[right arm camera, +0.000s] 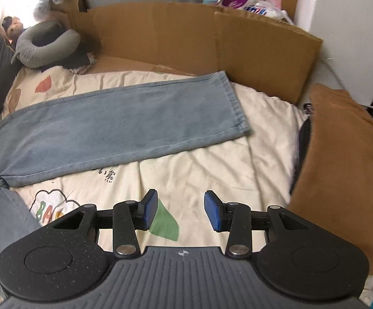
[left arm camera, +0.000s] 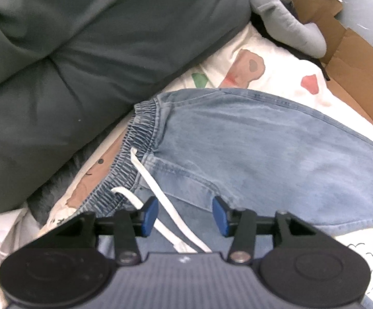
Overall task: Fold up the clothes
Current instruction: 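Open the left gripper and lift both grippers away from the jeans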
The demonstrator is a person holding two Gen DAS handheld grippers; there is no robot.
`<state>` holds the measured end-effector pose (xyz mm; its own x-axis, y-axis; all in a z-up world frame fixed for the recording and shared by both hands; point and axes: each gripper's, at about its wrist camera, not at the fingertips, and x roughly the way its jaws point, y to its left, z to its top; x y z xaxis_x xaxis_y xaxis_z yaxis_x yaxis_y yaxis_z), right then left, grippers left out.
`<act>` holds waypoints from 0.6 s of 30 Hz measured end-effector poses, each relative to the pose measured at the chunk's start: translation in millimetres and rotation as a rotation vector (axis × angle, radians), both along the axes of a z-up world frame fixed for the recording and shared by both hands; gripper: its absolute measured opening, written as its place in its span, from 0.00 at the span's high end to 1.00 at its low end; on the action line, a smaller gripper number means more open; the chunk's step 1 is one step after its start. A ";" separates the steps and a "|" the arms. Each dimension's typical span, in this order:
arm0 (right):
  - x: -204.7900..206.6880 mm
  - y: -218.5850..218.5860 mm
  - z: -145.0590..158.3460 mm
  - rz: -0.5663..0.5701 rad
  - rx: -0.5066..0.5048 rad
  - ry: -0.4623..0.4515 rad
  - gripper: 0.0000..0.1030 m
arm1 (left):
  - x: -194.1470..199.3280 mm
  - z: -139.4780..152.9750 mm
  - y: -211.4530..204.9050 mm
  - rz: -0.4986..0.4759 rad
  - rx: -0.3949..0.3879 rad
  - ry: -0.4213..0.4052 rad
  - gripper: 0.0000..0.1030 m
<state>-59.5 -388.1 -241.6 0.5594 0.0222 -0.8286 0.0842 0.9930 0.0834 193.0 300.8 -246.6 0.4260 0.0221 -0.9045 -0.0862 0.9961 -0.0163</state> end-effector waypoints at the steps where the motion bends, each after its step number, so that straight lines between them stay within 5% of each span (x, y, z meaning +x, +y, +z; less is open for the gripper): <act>1: -3.4 -2.2 4.2 -0.001 0.002 -0.008 0.54 | -3.3 5.0 -0.3 0.003 -0.001 -0.004 0.49; 4: -11.8 -7.5 17.6 -0.001 0.011 -0.034 0.54 | -13.4 19.8 -1.1 0.011 -0.005 -0.015 0.40; 18: -54.3 -23.5 60.8 -0.007 0.083 -0.129 0.53 | -65.9 50.8 7.5 0.052 -0.002 -0.007 0.37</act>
